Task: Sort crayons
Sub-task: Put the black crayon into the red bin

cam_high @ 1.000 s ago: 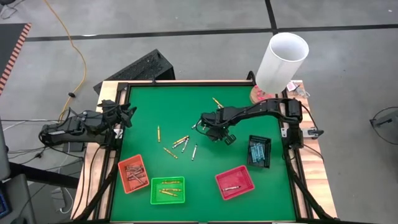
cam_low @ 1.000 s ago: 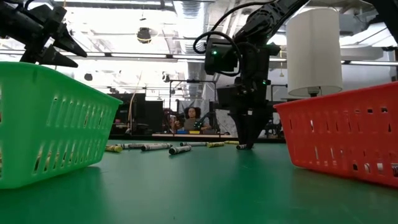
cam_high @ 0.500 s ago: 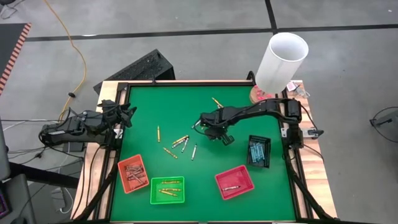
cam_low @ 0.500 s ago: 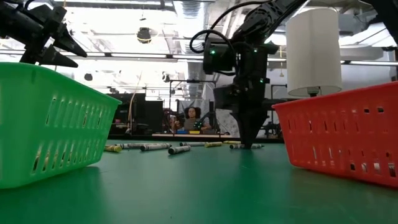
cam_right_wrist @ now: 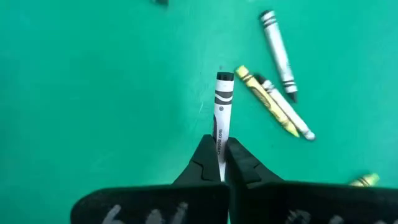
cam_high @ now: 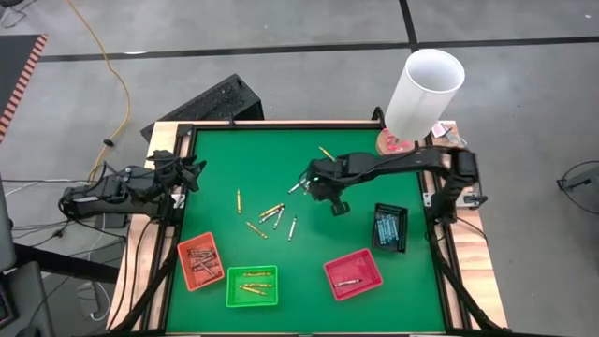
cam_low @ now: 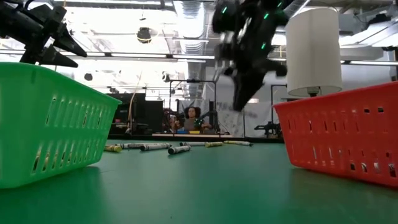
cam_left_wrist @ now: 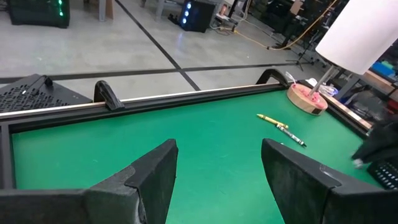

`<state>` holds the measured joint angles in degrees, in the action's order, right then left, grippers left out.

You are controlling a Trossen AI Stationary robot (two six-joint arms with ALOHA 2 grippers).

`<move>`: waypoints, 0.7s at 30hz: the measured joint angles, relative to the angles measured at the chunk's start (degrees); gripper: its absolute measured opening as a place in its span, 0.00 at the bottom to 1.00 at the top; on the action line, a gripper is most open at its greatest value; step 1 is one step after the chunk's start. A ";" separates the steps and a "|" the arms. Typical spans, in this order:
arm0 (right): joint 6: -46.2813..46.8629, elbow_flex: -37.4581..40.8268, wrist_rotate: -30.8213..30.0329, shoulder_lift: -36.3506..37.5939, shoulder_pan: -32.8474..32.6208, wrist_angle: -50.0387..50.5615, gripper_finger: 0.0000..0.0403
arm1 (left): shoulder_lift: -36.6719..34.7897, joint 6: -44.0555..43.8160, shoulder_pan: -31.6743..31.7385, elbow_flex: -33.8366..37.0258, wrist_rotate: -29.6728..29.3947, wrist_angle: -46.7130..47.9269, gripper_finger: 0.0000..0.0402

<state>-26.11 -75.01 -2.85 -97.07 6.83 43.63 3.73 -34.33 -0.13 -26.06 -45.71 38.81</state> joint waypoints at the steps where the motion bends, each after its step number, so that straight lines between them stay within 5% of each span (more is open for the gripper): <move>1: 0.96 0.86 0.00 2.04 -0.03 -0.18 0.00 | 0.00 0.00 0.01 0.00 0.00 0.00 0.56; 13: 19.22 18.98 -7.04 24.58 -5.74 -0.17 0.00 | 0.00 0.00 -0.01 0.00 -0.02 0.02 0.56; 21: 31.57 19.44 -9.63 26.53 -18.26 -1.07 0.00 | 0.00 0.00 0.01 0.00 -0.09 0.02 0.56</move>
<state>5.46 -55.57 -12.48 -70.54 -11.43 42.56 3.73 -34.33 -0.12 -26.06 -45.81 38.83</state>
